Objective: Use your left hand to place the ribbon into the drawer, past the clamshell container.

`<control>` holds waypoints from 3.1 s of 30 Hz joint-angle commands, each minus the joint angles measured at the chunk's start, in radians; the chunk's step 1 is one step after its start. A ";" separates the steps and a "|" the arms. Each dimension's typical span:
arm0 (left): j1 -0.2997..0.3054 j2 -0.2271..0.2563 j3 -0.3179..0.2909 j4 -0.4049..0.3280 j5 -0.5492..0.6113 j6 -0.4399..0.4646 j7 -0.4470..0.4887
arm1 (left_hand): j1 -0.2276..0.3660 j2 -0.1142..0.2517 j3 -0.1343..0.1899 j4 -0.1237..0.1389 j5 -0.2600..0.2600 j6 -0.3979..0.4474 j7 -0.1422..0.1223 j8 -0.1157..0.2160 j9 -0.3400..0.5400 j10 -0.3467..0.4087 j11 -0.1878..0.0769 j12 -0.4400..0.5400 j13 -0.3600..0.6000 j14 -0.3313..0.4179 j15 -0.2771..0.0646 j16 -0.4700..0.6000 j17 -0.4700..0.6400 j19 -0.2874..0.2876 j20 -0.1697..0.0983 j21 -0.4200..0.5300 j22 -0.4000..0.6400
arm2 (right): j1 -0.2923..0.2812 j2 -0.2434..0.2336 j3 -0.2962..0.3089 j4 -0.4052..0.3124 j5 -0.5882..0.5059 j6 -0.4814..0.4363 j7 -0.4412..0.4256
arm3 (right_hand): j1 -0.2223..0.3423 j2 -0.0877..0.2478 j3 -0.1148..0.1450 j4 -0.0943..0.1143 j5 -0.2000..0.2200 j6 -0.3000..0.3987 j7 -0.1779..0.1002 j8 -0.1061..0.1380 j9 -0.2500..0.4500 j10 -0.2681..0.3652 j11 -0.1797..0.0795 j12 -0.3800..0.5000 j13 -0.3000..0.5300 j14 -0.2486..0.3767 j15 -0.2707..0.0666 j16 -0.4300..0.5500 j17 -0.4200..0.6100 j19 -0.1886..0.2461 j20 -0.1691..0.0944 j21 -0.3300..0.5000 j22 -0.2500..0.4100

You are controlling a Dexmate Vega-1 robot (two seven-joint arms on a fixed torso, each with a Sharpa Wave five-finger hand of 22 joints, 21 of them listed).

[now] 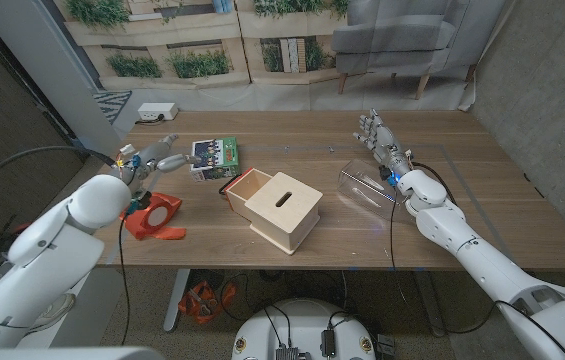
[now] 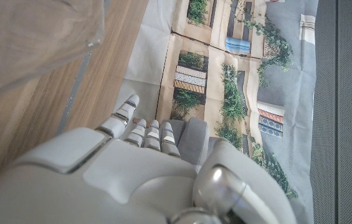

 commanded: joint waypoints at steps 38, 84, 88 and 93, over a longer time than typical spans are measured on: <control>0.051 0.024 -0.106 -0.045 0.098 0.179 -0.338 | 0.069 -0.010 -0.034 0.017 0.012 -0.157 0.056 -0.005 0.007 -0.132 0.034 -0.005 0.019 -0.090 0.012 0.004 0.011 -0.043 0.001 -0.035 0.006 | 0.006 -0.004 -0.009 -0.029 -0.026 0.006 -0.016 | -0.008 -0.002 0.009 -0.001 -0.006 0.013 -0.001 0.003 0.005 0.012 -0.001 0.004 0.005 0.013 -0.006 -0.003 0.000 0.010 -0.006 -0.001 0.002; -0.006 0.091 -0.057 0.059 0.095 0.225 -0.434 | 0.256 0.141 -0.470 0.065 0.031 -0.234 0.094 0.007 0.009 -0.168 0.033 0.031 0.080 -0.141 0.013 0.018 0.018 -0.031 0.003 -0.108 0.030 | 0.017 0.009 -0.016 -0.005 -0.035 -0.005 -0.035 | -0.013 -0.001 0.018 -0.002 -0.006 0.012 -0.002 0.002 0.005 0.013 -0.002 0.004 0.005 0.015 -0.008 -0.003 0.000 0.013 -0.008 -0.002 0.002; -0.015 0.109 -0.039 0.065 0.097 0.229 -0.439 | 0.268 0.143 -0.455 0.065 0.026 -0.239 0.094 0.007 0.009 -0.175 0.033 0.033 0.087 -0.146 0.013 0.018 0.019 -0.036 0.003 -0.108 0.030 | 0.023 0.013 -0.016 0.007 -0.036 -0.001 -0.032 | -0.013 -0.001 0.019 -0.002 -0.006 0.012 -0.002 0.002 0.005 0.014 -0.002 0.004 0.005 0.016 -0.007 -0.003 0.000 0.013 -0.008 -0.002 0.002; -0.026 0.140 -0.006 0.062 0.112 0.250 -0.445 | 0.277 0.144 -0.438 0.065 0.023 -0.244 0.094 0.007 0.009 -0.188 0.033 0.034 0.096 -0.155 0.013 0.018 0.020 -0.046 0.003 -0.107 0.031 | 0.026 0.019 -0.013 0.020 -0.033 0.005 -0.031 | -0.014 -0.001 0.020 -0.002 -0.007 0.013 -0.001 0.002 0.005 0.013 -0.001 0.004 0.005 0.016 -0.008 -0.003 0.000 0.013 -0.008 -0.002 0.002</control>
